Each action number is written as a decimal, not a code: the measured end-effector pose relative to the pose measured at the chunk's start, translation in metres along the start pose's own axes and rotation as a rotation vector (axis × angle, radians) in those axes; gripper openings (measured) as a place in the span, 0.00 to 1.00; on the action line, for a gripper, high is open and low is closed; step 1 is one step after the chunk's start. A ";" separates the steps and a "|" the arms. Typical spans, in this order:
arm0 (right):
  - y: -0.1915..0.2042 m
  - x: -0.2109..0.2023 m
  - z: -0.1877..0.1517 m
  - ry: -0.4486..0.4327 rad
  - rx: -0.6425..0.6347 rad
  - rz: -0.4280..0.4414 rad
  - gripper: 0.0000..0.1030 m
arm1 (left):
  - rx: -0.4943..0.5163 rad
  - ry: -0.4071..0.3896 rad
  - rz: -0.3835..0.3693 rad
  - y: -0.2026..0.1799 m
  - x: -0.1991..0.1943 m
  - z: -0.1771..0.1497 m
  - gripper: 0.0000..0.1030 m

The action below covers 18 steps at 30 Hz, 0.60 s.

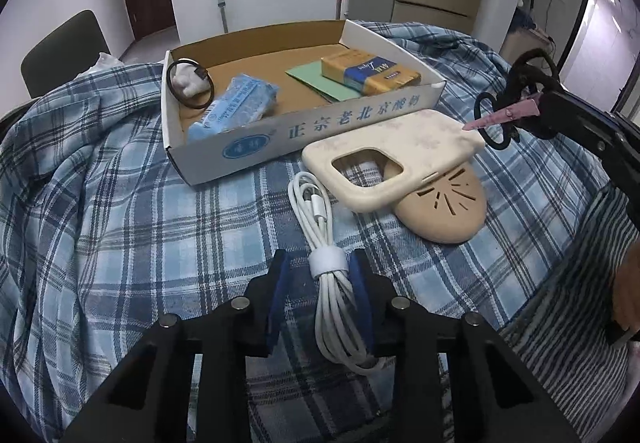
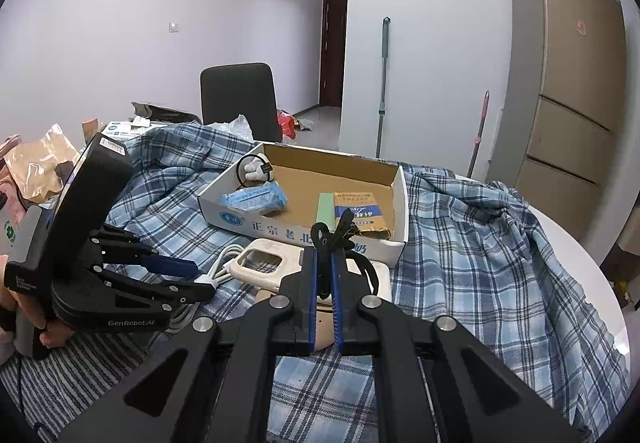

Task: Organize soft objects
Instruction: 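Lift the white cable with the left tool while right holds the black cable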

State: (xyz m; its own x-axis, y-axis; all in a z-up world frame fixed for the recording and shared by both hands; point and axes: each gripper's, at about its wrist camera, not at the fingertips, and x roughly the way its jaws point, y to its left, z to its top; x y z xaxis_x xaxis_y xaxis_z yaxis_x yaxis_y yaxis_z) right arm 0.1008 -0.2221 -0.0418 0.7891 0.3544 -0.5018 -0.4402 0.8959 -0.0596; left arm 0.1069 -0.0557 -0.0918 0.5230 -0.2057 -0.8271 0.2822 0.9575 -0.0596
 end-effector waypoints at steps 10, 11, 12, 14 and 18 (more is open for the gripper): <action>0.001 0.004 -0.001 0.019 -0.002 -0.002 0.06 | 0.027 0.036 0.000 -0.003 0.006 0.001 0.21; 0.001 0.004 -0.001 0.019 -0.002 -0.003 0.06 | 0.025 0.036 -0.002 -0.004 0.006 0.000 0.20; 0.000 0.004 -0.001 0.019 -0.001 -0.003 0.06 | 0.022 0.032 -0.006 -0.003 0.006 0.000 0.19; 0.000 0.003 -0.001 0.017 0.000 -0.004 0.06 | 0.007 0.017 0.002 -0.002 0.003 -0.001 0.19; -0.001 0.001 -0.001 0.005 -0.001 -0.007 0.06 | -0.033 -0.050 -0.040 0.007 -0.011 -0.003 0.19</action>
State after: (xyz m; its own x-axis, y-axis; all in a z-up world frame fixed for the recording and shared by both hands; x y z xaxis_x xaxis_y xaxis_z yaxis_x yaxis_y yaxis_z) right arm 0.1017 -0.2228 -0.0436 0.7896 0.3470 -0.5061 -0.4356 0.8979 -0.0638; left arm 0.1008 -0.0464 -0.0845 0.5520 -0.2529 -0.7946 0.2772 0.9544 -0.1112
